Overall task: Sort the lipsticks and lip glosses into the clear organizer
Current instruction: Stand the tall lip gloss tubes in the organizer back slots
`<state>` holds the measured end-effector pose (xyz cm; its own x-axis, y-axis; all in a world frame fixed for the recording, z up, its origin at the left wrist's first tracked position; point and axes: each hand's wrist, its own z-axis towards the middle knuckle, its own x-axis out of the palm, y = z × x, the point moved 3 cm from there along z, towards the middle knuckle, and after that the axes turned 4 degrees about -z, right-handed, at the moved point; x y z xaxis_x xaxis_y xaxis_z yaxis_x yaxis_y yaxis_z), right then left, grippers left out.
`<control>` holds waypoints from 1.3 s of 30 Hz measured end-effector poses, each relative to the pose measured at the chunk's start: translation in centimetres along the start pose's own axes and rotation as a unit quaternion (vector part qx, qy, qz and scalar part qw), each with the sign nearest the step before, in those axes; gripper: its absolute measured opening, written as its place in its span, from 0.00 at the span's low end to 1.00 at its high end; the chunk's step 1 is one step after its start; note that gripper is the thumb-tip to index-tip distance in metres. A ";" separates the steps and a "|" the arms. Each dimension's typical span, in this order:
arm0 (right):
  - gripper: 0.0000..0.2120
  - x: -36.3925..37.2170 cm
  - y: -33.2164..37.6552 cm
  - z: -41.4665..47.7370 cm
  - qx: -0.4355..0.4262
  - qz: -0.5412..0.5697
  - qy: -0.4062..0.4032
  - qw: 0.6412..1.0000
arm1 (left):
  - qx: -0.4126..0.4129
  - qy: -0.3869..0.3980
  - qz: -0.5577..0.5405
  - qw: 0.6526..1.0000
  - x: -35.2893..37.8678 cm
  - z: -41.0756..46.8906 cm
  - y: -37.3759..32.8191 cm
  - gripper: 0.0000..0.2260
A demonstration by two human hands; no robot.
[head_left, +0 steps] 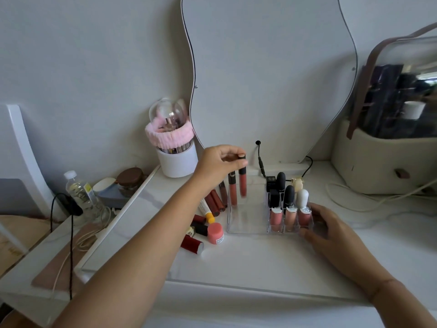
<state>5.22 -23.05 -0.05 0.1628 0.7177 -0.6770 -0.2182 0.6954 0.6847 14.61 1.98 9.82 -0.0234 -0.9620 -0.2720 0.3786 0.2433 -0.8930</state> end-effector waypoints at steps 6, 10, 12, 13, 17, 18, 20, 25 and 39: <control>0.23 0.2 -0.3 0.1 -0.004 0.001 -0.004 1.000 | -0.012 0.004 0.035 0.999 0.1 -0.3 2.3 0.09; 0.23 0.2 -0.4 0.1 -0.003 0.003 0.000 1.000 | -0.021 0.006 0.026 0.999 -0.1 -0.5 2.8 0.10; 0.23 0.2 -0.3 0.1 -0.004 0.000 -0.001 1.000 | -0.031 0.007 0.015 0.999 -0.9 -0.6 2.7 0.12; 0.23 0.2 -0.3 0.1 -0.004 -0.002 -0.001 1.000 | -0.035 -0.004 0.002 0.999 -1.6 -0.5 2.7 0.14; 0.23 0.1 -0.1 0.1 -0.006 -0.001 0.001 1.000 | -0.067 -0.154 0.025 0.985 -5.9 -0.2 4.6 0.07; 0.23 0.1 0.0 0.1 -0.009 -0.002 0.001 1.000 | -0.090 -0.173 0.068 0.978 -6.7 -0.1 5.6 0.07; 0.23 0.1 0.2 0.1 -0.014 -0.004 0.003 1.000 | -0.156 -0.153 0.157 0.963 -7.3 0.3 7.6 0.10; 0.23 0.1 0.2 0.1 -0.005 -0.004 0.003 1.000 | -0.244 -0.051 0.231 0.940 -5.8 1.0 10.5 0.18; 0.25 -0.1 0.3 0.0 0.004 -0.016 -0.001 1.000 | -0.270 -0.064 0.281 0.919 -4.1 3.1 11.9 0.12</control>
<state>5.11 -22.90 0.16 0.1712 0.6945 -0.6989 -0.2058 0.7189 0.6639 22.02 8.44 1.44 0.1570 -0.6638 -0.7313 -0.2180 0.6989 -0.6812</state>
